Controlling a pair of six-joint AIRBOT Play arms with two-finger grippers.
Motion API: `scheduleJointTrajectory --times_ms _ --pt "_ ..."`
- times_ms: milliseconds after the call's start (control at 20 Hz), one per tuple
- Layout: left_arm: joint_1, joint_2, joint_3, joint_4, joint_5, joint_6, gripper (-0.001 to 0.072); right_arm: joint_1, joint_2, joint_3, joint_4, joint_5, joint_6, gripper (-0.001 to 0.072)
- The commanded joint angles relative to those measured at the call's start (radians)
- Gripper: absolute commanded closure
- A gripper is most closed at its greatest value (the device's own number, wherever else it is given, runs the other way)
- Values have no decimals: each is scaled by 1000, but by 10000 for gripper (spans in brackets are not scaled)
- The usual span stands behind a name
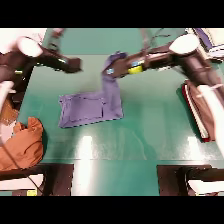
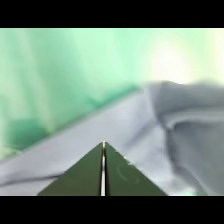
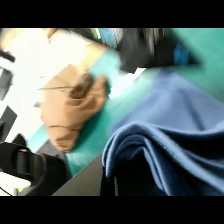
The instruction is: Fold the shirts.
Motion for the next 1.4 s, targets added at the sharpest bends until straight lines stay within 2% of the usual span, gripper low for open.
scheduleJointTrajectory --times_ms 0,50,100,150,200,250,300,350,500,600,850,900,950,1000,1150,1350 --pt "175 171 11 152 -78 3 683 185 -185 126 44 -122 -51 690" --pt "218 208 11 168 -92 3 683 222 -244 174 45 -141 -51 589" --pt "253 235 11 169 -105 3 683 252 -298 219 45 -140 -51 309" --pt "285 254 10 169 -117 4 683 273 -346 262 45 -126 -50 62" --pt "308 265 11 169 -130 4 683 280 -386 302 45 -69 -50 44" --pt "327 273 12 169 -141 4 683 276 -415 336 43 -5 -44 102" --pt "336 276 11 169 -152 4 683 258 -430 355 41 61 -3 221" --pt "340 276 11 169 -163 4 683 233 -430 346 41 108 11 260" --pt "340 275 11 164 -174 5 683 110 -380 219 35 186 16 262" --pt "340 275 10 165 -181 4 683 11 -315 84 -26 188 28 264" --pt "340 275 10 139 -182 3 682 -218 -127 -275 -187 66 117 262" --pt "338 275 10 127 -180 3 683 -244 -111 -329 -174 34 117 255" --pt "332 275 10 126 -177 4 683 -257 -107 -368 -158 14 117 177" --pt "325 275 10 123 -170 3 683 -261 -116 -397 -144 -2 117 123" --pt "300 275 10 118 -143 4 683 -224 -193 -410 -64 -10 115 123" --pt "264 275 10 116 -129 4 683 -114 -331 -291 -12 0 116 129"
